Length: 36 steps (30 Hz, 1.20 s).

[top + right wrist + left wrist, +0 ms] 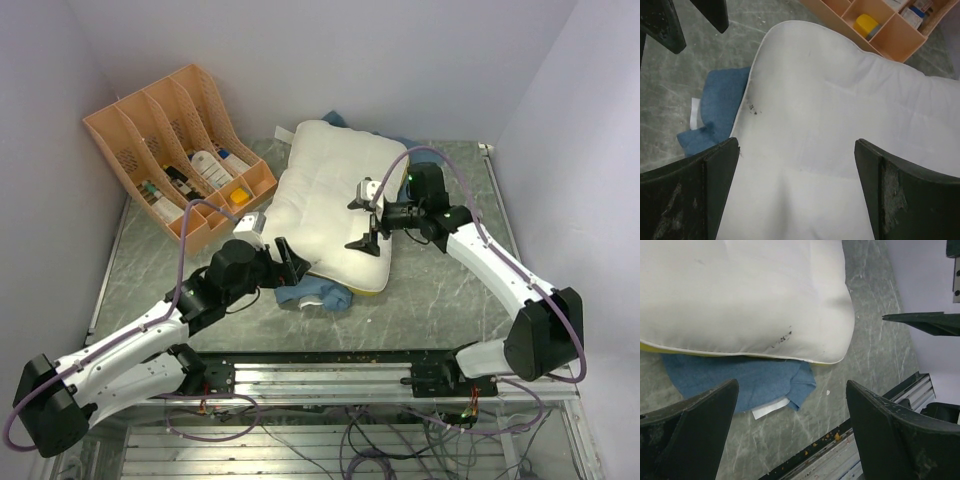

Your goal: Put the pillow into the pillowcase

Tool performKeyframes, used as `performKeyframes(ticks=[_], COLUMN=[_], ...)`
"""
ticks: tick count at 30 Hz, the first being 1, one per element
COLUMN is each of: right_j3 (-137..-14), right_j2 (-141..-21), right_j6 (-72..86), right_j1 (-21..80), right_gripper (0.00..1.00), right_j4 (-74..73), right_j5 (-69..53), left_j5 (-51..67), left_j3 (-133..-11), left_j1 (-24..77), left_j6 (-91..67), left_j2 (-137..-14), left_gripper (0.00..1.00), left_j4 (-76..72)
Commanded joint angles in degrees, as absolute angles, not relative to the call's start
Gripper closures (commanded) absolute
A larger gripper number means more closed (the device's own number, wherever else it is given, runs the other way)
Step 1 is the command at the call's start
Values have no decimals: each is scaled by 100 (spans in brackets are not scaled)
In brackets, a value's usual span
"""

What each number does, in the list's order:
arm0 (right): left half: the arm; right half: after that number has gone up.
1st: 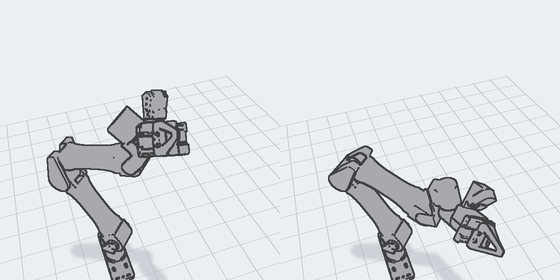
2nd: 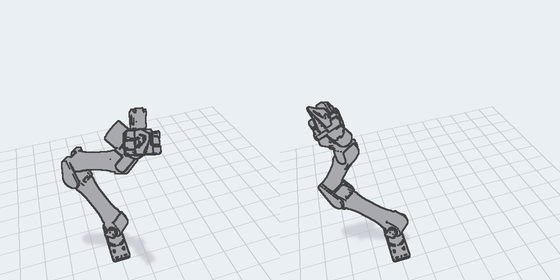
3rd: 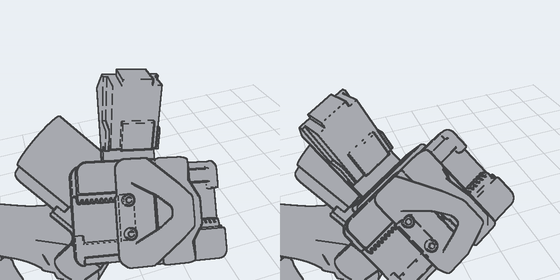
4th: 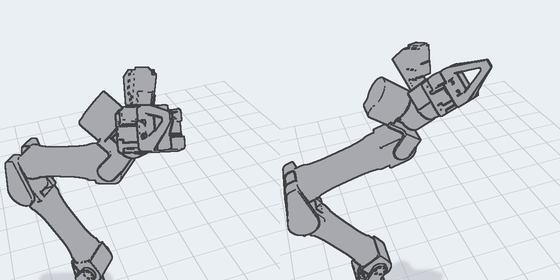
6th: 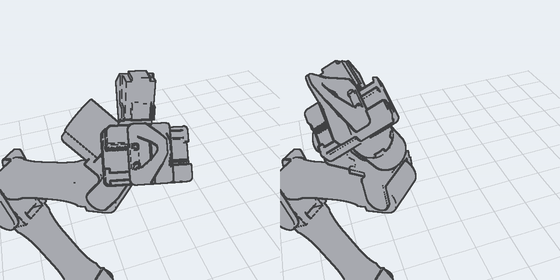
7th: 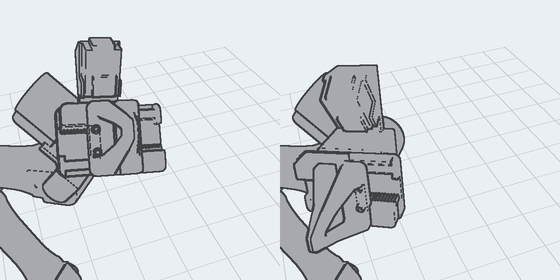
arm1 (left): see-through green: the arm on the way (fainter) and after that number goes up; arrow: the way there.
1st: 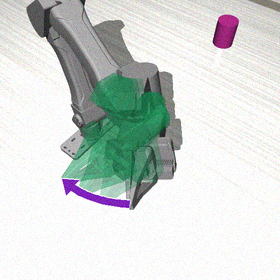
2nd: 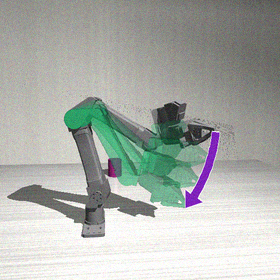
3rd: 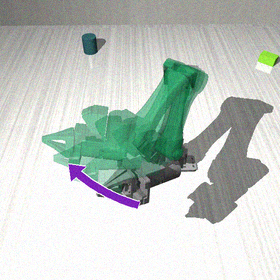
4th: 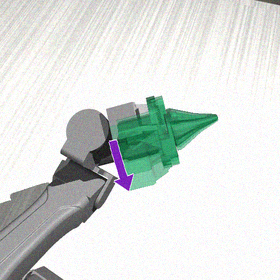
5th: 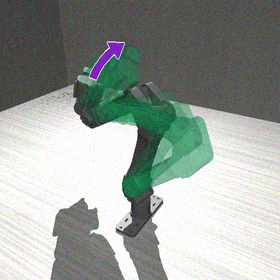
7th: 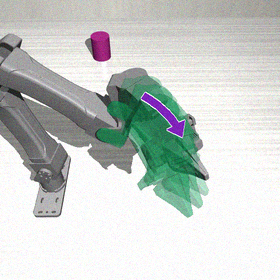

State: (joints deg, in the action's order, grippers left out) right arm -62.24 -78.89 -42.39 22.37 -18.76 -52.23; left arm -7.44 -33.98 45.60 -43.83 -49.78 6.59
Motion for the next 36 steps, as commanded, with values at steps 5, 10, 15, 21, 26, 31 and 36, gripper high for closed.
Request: performKeyframes(ticks=[5, 10, 15, 21, 26, 31, 36], right_j3=[-6166, -6203, -6412, -6225, -6024, -6122, -6396], right_j2=[-8036, -8150, -8293, -8243, -8192, -8248, -8791], right_j6=[-4563, -4681, -4677, -4533, -4784, -4803, -4288], right_j1=[2369, 2372, 2384, 2391, 2392, 2414, 3298], right_gripper=[0, 0, 0, 0, 0, 0, 0], right_j4=[-1604, -1645, -1697, -1456, -1372, -1396, -1321], right_j5=[-4981, -4929, -4937, -4919, -5036, -4969, -3805], left_j5=[-238, -362, -322, -61, -250, -1190, -1472], left_j3=[-3332, -3145, -3127, -3538, -3927, -4238, -3782], left_j1=[4559, 4554, 4555, 4558, 4558, 4561, 4559], left_j6=[-4600, -4622, -4634, -4530, -4369, -4115, -4330], left_j2=[-4656, -4247, -4218, -4563, -4750, -4919, -4529], left_gripper=[0, 1, 2, 5, 11, 11, 11], left_j4=[329, 440, 405, 471, 1054, 2186, 2304])
